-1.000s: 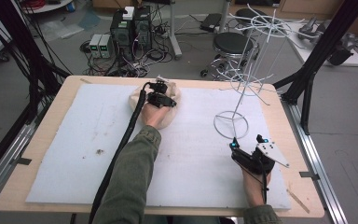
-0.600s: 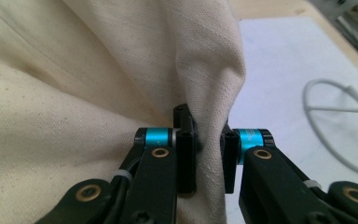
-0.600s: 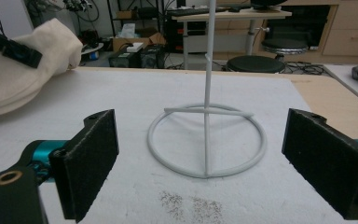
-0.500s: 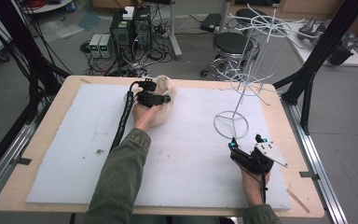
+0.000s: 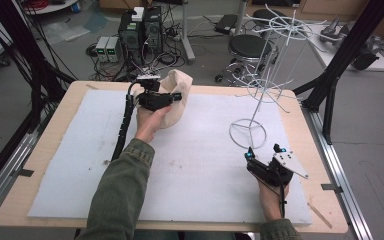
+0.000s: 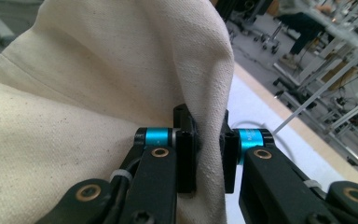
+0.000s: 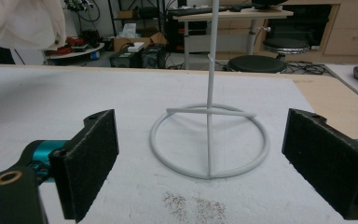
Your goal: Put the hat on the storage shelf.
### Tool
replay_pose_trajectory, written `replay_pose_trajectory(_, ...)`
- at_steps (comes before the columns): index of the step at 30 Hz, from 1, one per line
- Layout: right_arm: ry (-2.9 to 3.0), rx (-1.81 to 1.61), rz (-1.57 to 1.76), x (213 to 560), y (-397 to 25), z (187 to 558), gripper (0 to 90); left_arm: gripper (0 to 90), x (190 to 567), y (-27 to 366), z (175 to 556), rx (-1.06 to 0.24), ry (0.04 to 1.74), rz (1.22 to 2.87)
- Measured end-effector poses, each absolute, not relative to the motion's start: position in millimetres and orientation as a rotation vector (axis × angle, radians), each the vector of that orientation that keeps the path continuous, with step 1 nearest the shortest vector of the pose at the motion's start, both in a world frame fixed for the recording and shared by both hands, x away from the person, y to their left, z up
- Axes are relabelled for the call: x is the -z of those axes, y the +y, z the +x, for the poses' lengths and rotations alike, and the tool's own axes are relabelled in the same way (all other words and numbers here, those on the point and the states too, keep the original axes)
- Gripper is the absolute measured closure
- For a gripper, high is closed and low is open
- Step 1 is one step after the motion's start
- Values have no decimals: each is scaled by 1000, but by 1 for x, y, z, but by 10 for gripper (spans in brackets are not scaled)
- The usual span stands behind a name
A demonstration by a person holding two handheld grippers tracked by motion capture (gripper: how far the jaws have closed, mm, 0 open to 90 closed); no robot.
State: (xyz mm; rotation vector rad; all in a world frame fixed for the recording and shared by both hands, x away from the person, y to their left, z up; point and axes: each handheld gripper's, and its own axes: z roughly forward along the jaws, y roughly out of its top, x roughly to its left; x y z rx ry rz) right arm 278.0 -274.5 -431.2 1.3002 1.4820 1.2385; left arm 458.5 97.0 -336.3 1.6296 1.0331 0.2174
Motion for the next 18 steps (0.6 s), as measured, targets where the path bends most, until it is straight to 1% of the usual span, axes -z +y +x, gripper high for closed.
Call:
replay_pose_trajectory(6,1482,-1238,1302,431,-274,278,99,821,319,102,448,-233,980,1588)
replay_pose_trajectory(8,1482,-1239,1302,431,-274,278,99,821,313,104,444,-229,951,1552)
replay_pose_trajectory(11,1479,-1239,1302,431,-274,278,99,821,300,107,435,-260,883,1491)
replay_pose_trajectory(18,1478,-1241,1308,431,-274,277,99,820,276,112,422,-284,797,1418)
